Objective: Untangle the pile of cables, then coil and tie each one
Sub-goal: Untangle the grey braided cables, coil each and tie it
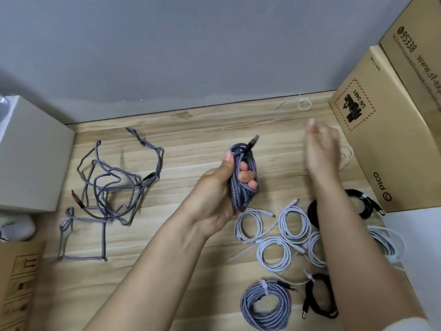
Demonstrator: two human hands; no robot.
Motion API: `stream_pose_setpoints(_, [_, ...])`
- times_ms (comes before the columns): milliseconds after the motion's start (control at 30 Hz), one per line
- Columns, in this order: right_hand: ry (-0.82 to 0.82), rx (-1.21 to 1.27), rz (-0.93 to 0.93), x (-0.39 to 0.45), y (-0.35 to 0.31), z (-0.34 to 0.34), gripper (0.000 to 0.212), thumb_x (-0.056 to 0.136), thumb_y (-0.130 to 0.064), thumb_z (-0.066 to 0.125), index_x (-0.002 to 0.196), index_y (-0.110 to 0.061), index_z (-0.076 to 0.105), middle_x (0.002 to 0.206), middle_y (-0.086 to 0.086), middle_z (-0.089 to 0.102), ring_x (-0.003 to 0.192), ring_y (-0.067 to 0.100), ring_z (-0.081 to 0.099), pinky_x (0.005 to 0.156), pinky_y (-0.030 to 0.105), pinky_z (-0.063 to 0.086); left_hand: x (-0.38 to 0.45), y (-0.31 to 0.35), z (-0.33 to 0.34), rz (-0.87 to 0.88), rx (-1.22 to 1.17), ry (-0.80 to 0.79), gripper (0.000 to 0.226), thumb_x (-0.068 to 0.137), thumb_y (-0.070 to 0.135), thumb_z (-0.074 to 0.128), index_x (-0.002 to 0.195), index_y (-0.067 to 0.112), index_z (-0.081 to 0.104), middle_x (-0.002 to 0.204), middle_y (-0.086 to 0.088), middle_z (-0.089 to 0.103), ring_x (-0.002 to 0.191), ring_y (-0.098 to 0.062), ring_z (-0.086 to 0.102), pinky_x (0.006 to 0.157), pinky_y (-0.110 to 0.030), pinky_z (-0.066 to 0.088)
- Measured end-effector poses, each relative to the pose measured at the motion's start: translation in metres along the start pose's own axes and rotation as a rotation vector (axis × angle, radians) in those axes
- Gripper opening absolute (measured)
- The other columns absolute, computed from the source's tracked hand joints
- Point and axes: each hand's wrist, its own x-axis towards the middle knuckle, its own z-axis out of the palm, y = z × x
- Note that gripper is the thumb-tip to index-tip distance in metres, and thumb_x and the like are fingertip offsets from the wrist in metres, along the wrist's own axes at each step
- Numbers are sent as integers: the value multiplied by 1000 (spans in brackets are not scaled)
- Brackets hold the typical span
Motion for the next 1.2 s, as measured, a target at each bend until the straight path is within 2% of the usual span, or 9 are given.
stream_pose_setpoints(133, [61,-320,340,39,55,-12,40,94,-34,45,132,-21,45,141,12,35,131,32,32,107,45,23,3,5,-13,-72,20,71,34,92,50,34,76,22,46,62,10,43,57,-8,54,61,-25,25])
stream_pose_setpoints(333, [180,-345,183,42,79,-3,28,95,-10,41,111,-13,64,130,13,45,121,34,36,101,42,32,4,8,-20,-104,23,90,34,91,52,32,76,24,46,61,9,44,59,-6,55,61,-28,15])
stream_pose_setpoints(533, [233,-199,94,44,88,6,31,79,1,47,97,-11,69,105,12,63,102,33,55,88,31,45,3,6,-23,-110,26,93,31,85,52,38,76,23,46,60,9,45,57,-7,55,60,-28,17])
stream_pose_setpoints(733, [287,-162,96,40,82,6,22,81,-13,66,98,-27,68,92,-6,66,98,18,58,93,31,36,0,4,-24,-81,38,93,29,78,51,42,76,22,47,60,9,44,57,-8,55,61,-28,20])
stream_pose_setpoints(833, [234,103,43,29,57,0,21,81,-5,67,100,-13,70,88,-1,64,78,4,58,81,23,49,-1,3,-25,-60,35,96,32,85,50,40,76,20,48,60,8,44,56,-10,55,60,-25,29])
stream_pose_setpoints(900, [175,265,-20,11,27,-3,16,81,2,65,95,-4,70,78,-3,65,64,-6,56,67,13,46,-3,0,-24,-25,40,114,35,92,46,36,76,18,48,59,6,45,54,-10,55,53,-20,40])
stream_pose_setpoints(1000, [-33,563,12,-38,-18,-3,23,82,7,61,77,-15,66,57,-12,65,51,0,55,54,15,46,-10,-5,-22,40,125,136,34,88,47,38,77,17,49,60,6,47,55,-9,55,55,-19,40])
stream_pose_setpoints(1133, [-255,741,100,-114,-50,-2,28,80,4,64,65,-19,67,56,-3,64,51,9,51,51,18,43,-34,-7,-27,105,248,110,33,79,52,38,78,21,49,60,9,48,59,-6,56,62,-27,32])
stream_pose_setpoints(1200, [-339,800,154,-147,-59,-2,23,80,4,65,65,-14,64,54,-2,63,46,7,50,48,16,42,-49,-9,-31,133,287,81,34,79,53,37,79,21,49,61,9,48,61,-5,55,70,-32,38])
